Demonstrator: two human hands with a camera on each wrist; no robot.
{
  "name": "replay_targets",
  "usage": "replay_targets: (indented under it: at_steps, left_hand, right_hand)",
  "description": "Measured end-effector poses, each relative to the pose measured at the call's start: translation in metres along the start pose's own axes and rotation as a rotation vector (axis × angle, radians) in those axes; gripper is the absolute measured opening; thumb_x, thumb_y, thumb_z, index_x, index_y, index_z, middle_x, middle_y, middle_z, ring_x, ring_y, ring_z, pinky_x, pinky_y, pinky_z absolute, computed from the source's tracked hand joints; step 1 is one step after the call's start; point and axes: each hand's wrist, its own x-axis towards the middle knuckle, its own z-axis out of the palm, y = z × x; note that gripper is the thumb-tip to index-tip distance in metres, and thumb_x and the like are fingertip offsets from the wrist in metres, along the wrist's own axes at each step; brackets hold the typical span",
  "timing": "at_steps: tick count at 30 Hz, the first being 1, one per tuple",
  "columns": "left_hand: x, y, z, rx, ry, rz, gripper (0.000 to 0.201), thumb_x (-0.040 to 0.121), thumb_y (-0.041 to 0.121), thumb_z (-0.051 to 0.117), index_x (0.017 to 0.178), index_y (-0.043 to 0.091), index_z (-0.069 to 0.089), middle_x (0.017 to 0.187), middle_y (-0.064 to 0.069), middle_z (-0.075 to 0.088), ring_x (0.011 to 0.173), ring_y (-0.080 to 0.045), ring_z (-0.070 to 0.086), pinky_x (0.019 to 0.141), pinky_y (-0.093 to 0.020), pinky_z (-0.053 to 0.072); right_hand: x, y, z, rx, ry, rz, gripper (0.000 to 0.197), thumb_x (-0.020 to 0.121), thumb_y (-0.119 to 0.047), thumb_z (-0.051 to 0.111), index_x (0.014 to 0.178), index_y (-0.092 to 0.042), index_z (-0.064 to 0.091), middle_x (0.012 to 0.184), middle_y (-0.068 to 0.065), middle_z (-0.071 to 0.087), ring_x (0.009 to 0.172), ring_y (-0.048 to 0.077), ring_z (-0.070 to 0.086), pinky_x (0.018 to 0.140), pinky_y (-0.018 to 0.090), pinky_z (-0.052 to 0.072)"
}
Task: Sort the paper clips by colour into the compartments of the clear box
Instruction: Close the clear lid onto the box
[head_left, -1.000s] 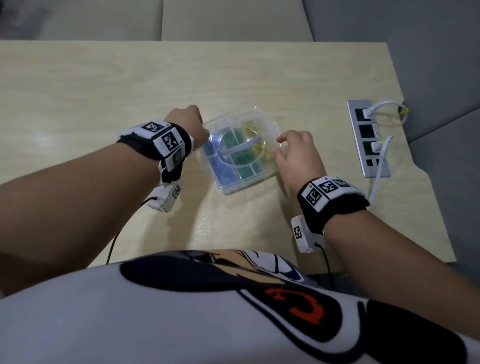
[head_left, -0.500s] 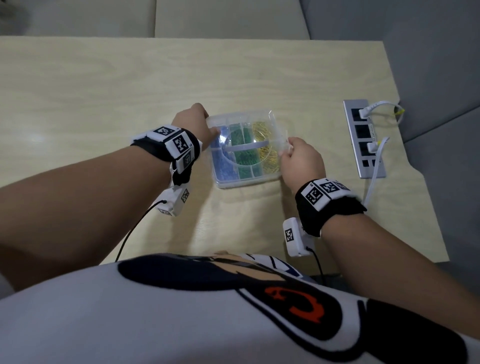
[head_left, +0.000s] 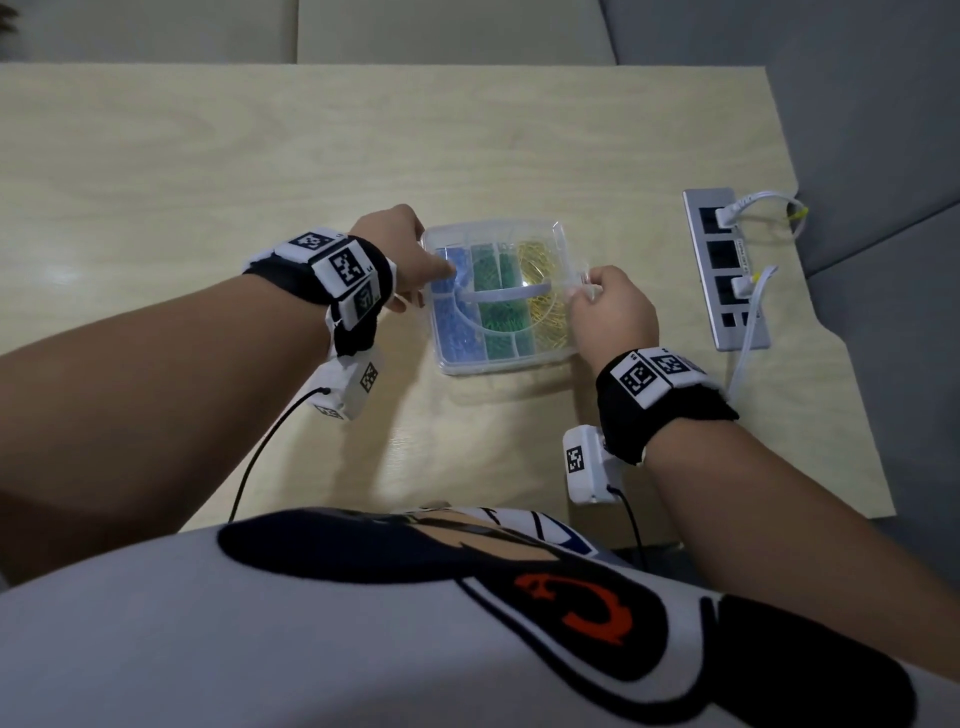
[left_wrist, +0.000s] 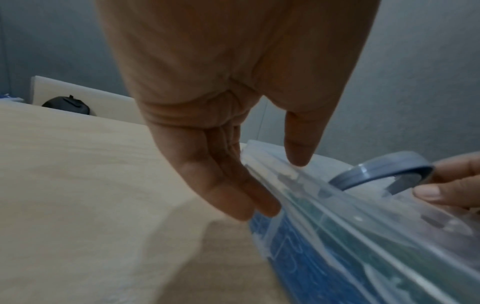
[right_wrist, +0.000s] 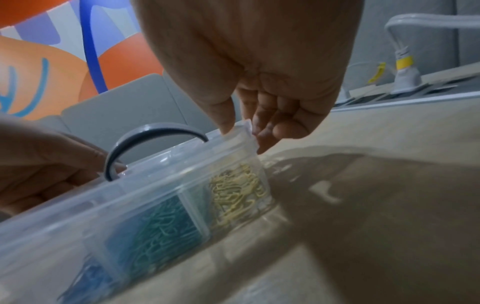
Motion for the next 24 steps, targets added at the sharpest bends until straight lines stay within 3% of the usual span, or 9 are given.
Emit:
replay_targets:
  at_steps: [3,7,12,17,22,24]
  left_hand:
    - [0.0,-0.0008,0.0016,0.006,0.018,0.015,0.046,0.081,0.032,0.073,0.116,0.012,0.05,0.082,-0.01,0.07,0.066,-0.023,0.071,0.063,-0.041,0.061]
    - [-0.0007,-0.0026,0.0033,0.082,0.051,0.052,0.045,0.084,0.038,0.068,0.117,0.015,0.049,0.073,-0.007,0.07,0.062,-0.022,0.07,0.063,-0.042,0.06]
    - [0.001,-0.0022,0.0033,0.156,0.098,0.105,0.046,0.084,0.042,0.066,0.118,0.016,0.049,0.07,-0.005,0.07,0.062,-0.019,0.069,0.069,-0.039,0.059]
    - [0.005,-0.0023,0.0024,0.162,0.142,0.119,0.048,0.083,0.045,0.065,0.12,0.017,0.05,0.079,-0.004,0.071,0.064,-0.021,0.069,0.066,-0.039,0.059]
    - [0.0084,-0.0002,0.0005,0.262,0.151,0.123,0.052,0.083,0.047,0.064,0.123,0.016,0.051,0.103,-0.005,0.066,0.084,-0.027,0.063,0.066,-0.033,0.05]
    - [0.0087,0.0001,0.0013,0.263,0.122,0.114,0.05,0.085,0.046,0.063,0.122,0.015,0.051,0.1,-0.007,0.068,0.082,-0.027,0.064,0.067,-0.034,0.052]
  right_hand:
    - [-0.0001,-0.0001,0.0013,-0.01,-0.002,-0.01,0.034,0.097,-0.027,0.047,0.13,-0.019,0.051,0.111,0.008,0.064,0.091,0.026,0.058,0.072,0.028,0.041]
    - [0.0002,0.0002,0.0051,-0.014,-0.003,-0.007,0.033,0.098,-0.026,0.042,0.129,-0.017,0.052,0.113,0.009,0.063,0.1,0.029,0.058,0.078,0.032,0.046]
    - [0.0015,0.0035,0.006,-0.013,0.023,-0.006,0.027,0.099,-0.029,0.041,0.112,-0.012,0.056,0.094,0.006,0.059,0.083,0.025,0.052,0.067,0.028,0.036]
    - [-0.0002,0.0031,0.0071,0.037,0.018,-0.006,0.029,0.099,-0.031,0.04,0.114,-0.011,0.054,0.091,0.003,0.057,0.081,0.024,0.054,0.066,0.029,0.038]
    - [0.0022,0.0039,0.0058,0.105,-0.003,0.01,0.025,0.097,-0.031,0.046,0.114,-0.014,0.055,0.093,0.0,0.058,0.082,0.02,0.055,0.069,0.027,0.04]
    - [0.0044,0.0033,0.0037,0.103,-0.002,0.015,0.023,0.095,-0.03,0.049,0.112,-0.018,0.057,0.093,-0.002,0.059,0.082,0.019,0.056,0.069,0.026,0.041]
